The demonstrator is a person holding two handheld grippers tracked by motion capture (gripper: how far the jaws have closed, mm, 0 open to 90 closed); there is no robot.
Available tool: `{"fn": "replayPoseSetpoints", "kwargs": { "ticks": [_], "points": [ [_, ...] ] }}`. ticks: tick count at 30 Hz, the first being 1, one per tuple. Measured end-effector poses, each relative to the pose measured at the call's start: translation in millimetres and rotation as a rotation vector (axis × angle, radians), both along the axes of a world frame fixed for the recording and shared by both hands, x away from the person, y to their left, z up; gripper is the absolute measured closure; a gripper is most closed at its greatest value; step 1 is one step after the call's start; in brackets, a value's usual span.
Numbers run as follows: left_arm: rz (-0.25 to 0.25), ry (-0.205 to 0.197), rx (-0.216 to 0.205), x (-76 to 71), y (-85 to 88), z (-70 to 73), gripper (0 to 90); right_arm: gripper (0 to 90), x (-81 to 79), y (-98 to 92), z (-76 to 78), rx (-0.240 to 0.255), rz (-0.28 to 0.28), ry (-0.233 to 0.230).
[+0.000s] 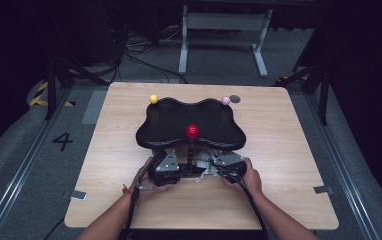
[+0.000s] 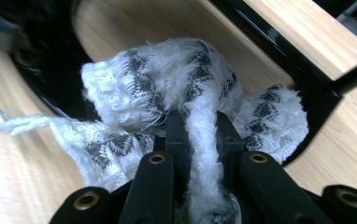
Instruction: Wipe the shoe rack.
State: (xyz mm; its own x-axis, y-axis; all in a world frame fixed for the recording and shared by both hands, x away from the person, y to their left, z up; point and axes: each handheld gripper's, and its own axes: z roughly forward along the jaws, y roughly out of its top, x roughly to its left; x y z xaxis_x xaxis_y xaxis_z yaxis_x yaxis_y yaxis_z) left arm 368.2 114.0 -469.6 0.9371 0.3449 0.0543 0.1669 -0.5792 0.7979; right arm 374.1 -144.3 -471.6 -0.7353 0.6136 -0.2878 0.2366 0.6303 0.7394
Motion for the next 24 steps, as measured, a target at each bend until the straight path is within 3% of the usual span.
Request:
{"fn": "replayPoseSetpoints", "kwargs": {
  "ticks": [3,8,9,13,14,18,24],
  "points": [
    [-0.012,0.017,0.005,-0.2,0.5,-2.0,73.7,80.4,3.5,-5.3,-0.5,0.001,-0.016,-0.005],
    [-0.022,-0.042,0.044,-0.5,-10.7,-1.5,81.4,80.4,9.4,-13.1,-0.7,-0.007,-0.046,-0.009],
    [-0.014,-0.022,0.033,-1.8,-13.8,-2.1,81.3,80.4,11.0,-15.5,-0.8,-0.003,-0.052,-0.007],
    [-0.017,-0.021,0.035,-2.0,-20.4,-1.9,81.3,80.3,14.4,-24.0,-0.8,0.005,-0.063,-0.006],
    [-0.014,-0.021,0.049,-2.0,-21.2,-1.3,81.2,80.3,14.8,-25.8,-1.0,0.006,-0.059,-0.007],
    [-0.017,-0.026,0.042,-1.9,-24.6,-1.8,81.2,80.1,16.3,-32.0,-0.7,0.025,-0.048,0.003],
    [-0.016,-0.032,0.029,-2.3,-29.1,-2.8,81.0,80.2,7.0,-28.8,1.8,0.027,0.014,0.014]
  ]
}}
